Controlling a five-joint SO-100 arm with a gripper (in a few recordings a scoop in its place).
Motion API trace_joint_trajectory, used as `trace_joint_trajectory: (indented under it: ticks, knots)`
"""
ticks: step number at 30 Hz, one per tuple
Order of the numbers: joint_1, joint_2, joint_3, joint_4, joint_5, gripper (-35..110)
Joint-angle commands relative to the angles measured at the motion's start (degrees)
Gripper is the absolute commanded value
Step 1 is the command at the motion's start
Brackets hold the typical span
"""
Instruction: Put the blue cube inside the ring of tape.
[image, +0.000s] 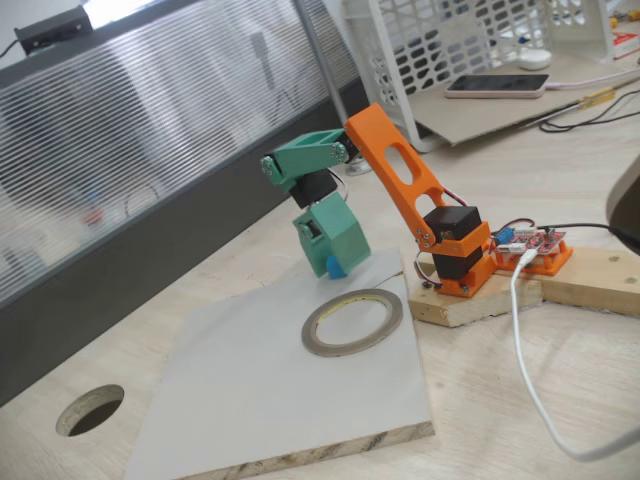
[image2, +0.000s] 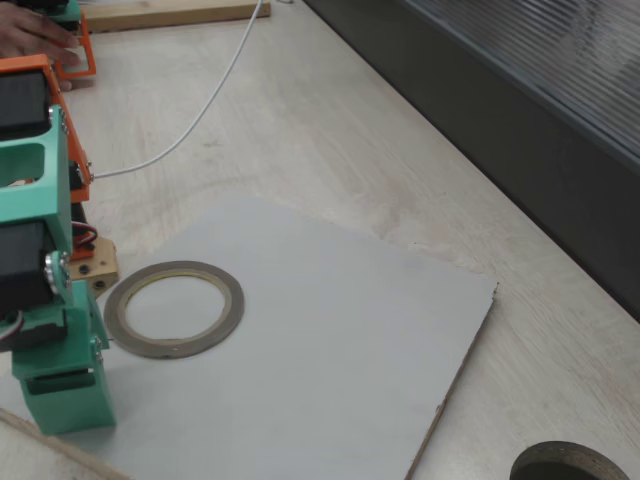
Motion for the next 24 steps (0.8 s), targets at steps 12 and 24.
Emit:
trace_joint_trajectory:
  ticks: [12,24]
  knots:
    - [0.7,15.38,18.37,-15.03,0.53,59]
    - [0.7,15.47,17.84,-15.12,0.53,42]
